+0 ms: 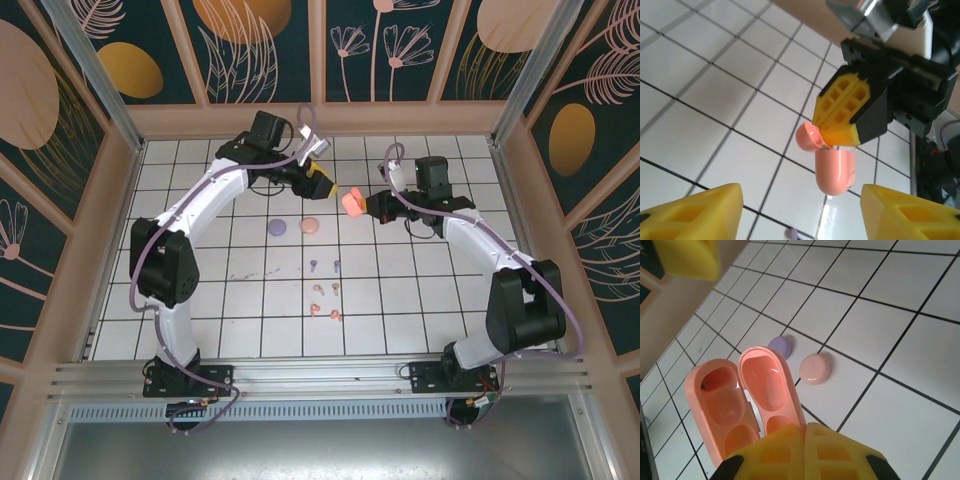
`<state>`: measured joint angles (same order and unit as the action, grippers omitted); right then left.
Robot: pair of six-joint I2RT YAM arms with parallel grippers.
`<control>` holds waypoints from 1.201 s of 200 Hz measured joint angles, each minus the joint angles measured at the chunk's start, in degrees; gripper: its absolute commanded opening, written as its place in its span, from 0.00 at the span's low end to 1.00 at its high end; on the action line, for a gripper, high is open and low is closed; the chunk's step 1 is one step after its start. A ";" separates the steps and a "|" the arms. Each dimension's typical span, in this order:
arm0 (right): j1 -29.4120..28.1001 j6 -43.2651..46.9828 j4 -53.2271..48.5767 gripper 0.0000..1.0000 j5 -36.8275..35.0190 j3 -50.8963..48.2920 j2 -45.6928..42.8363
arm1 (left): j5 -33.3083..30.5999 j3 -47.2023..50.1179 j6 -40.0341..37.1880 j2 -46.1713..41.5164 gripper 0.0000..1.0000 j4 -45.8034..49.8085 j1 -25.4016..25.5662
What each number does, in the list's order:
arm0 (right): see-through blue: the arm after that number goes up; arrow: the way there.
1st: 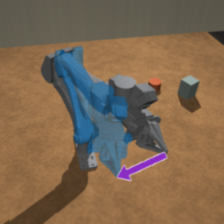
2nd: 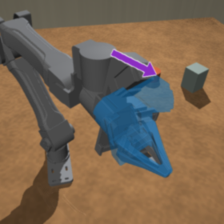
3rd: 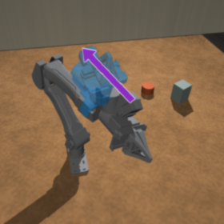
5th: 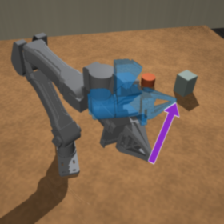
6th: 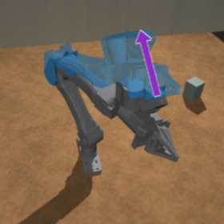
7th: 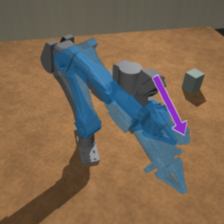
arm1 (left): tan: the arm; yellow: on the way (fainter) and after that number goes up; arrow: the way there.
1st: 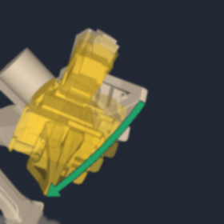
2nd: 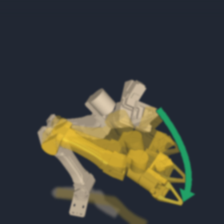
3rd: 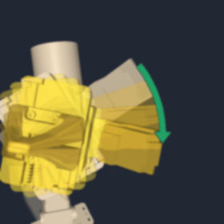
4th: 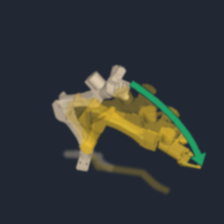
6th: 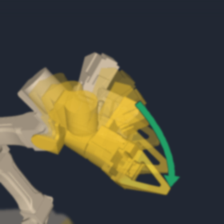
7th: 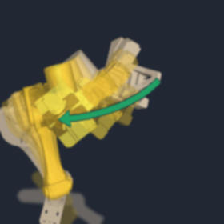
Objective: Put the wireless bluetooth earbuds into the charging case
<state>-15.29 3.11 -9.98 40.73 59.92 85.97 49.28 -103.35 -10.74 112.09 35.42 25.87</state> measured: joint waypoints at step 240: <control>-6.03 3.23 -3.58 0.00 2.43 7.67 4.87 | 11.41 -0.46 -9.22 4.98 0.48 12.44 -0.04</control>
<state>-21.32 6.35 -13.56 43.16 67.59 90.85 60.69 -103.81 -19.97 117.08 47.86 25.82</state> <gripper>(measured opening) 0.051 0.496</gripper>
